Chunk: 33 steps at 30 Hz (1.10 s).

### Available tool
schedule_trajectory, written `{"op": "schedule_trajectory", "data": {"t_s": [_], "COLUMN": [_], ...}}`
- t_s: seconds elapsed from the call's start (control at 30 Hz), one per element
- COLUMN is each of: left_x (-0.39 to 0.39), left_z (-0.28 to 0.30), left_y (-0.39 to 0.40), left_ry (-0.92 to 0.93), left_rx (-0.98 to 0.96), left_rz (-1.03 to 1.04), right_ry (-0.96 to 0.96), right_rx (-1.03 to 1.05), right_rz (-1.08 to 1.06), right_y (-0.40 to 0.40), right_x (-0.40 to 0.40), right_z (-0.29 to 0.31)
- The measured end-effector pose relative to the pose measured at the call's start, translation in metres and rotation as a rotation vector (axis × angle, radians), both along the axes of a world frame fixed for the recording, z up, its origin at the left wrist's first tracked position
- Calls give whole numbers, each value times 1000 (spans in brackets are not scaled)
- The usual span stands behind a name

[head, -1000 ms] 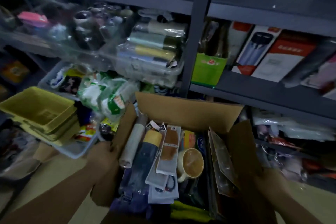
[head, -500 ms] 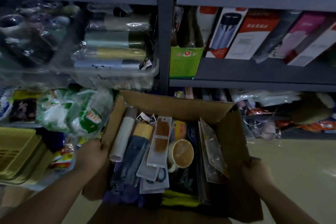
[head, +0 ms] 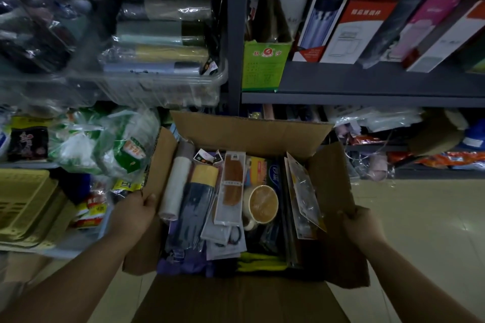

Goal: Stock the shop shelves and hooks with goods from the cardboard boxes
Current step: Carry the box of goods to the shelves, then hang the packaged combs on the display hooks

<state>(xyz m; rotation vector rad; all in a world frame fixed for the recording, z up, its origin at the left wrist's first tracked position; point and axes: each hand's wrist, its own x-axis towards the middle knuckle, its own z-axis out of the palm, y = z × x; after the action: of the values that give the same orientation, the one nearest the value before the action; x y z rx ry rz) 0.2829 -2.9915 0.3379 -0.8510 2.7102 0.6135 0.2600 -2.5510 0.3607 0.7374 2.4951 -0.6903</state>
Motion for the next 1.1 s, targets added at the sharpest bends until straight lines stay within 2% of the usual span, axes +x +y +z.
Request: {"op": "schedule_trajectory", "data": {"t_s": [0.17, 0.3, 0.37, 0.47, 0.53, 0.57, 0.63, 0.73, 0.87, 0.93, 1.1], "left_x": [-3, -8, -11, -17, -20, -22, -24, -27, -37, -40, -43], "left_z": [12, 18, 23, 38, 41, 41, 30, 8, -12, -19, -24], "left_y": [-1, -8, -9, 5, 19, 26, 38, 54, 57, 60, 75], "left_ry": [18, 63, 98, 333, 447, 419, 312, 215, 159, 158, 138], "left_rx": [22, 67, -51, -215, -205, -149, -31, 174, 330, 366, 379], "left_rz": [-38, -42, -114, -331, -512, -583, -658, -538, -243, -185, -89], "right_ry": [-34, 17, 120, 417, 507, 471, 261, -74, -109, -127, -294], "right_rx": [-16, -21, 60, 192, 158, 64, -139, -244, -168, -137, -227], "right_rz": [11, -10, 59, 255, 389, 439, 496, 453, 408, 451, 335], "right_y": [1, -5, -15, -48, -79, -96, -125, -152, -167, -179, -203], "right_x": [0, -7, -12, -23, -32, -38, -50, -64, -84, -97, -118], "right_z": [1, 7, 15, 35, 45, 44, 32, -3, -35, -43, -64]}}
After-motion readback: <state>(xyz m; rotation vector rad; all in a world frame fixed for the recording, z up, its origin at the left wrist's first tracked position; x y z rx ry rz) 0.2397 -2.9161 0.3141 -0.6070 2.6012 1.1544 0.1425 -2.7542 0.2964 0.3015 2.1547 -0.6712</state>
